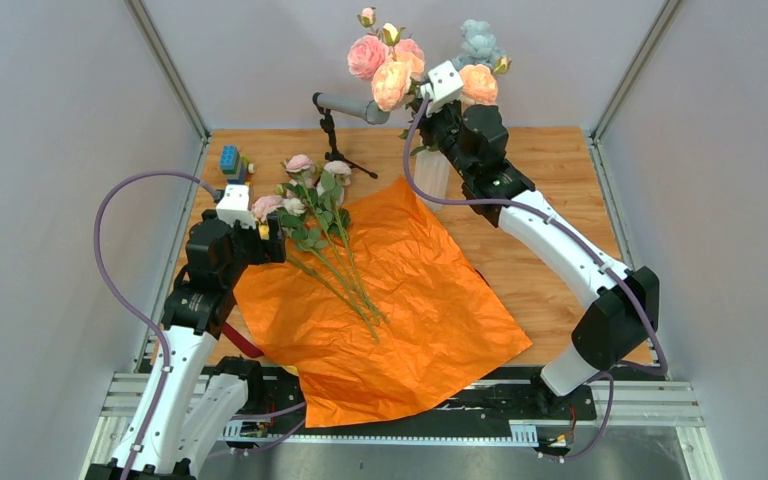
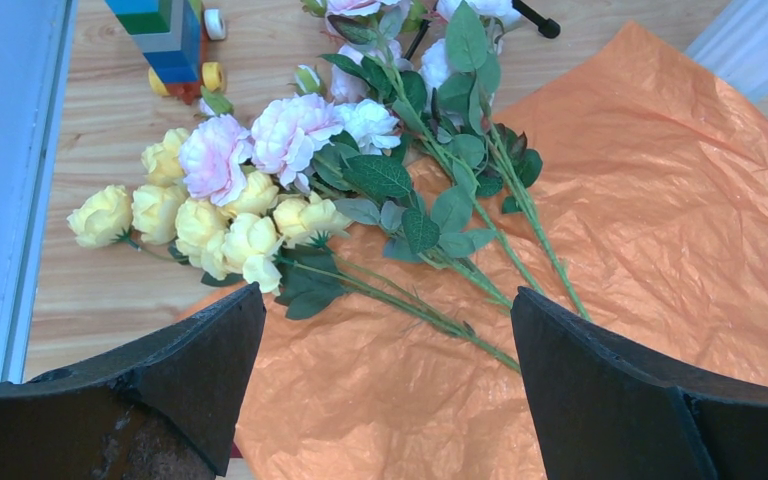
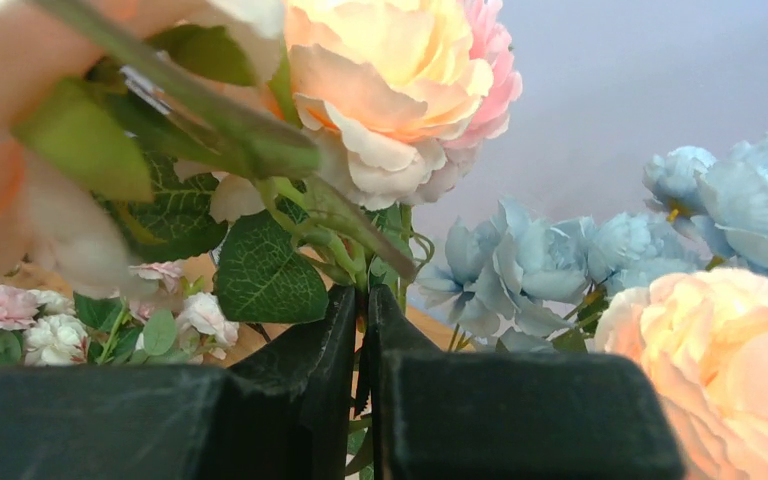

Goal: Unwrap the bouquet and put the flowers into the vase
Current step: Insert the fake flower into the vase.

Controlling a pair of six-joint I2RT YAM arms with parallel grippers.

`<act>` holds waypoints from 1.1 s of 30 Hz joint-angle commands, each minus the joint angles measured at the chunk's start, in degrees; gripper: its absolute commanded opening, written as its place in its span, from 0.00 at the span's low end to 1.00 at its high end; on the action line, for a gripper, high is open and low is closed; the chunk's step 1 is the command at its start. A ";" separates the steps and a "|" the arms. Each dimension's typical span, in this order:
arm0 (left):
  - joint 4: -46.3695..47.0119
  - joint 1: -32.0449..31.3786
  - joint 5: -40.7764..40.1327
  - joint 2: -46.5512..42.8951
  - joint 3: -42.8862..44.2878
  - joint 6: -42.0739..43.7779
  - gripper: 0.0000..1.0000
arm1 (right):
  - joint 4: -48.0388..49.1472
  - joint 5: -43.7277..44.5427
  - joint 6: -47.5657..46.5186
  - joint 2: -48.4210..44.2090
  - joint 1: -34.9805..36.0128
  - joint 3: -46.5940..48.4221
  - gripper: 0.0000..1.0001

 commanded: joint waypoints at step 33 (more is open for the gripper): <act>0.27 0.36 -0.32 -0.40 -0.18 0.26 1.00 | -10.06 -9.41 3.12 -14.94 -0.12 -7.72 0.65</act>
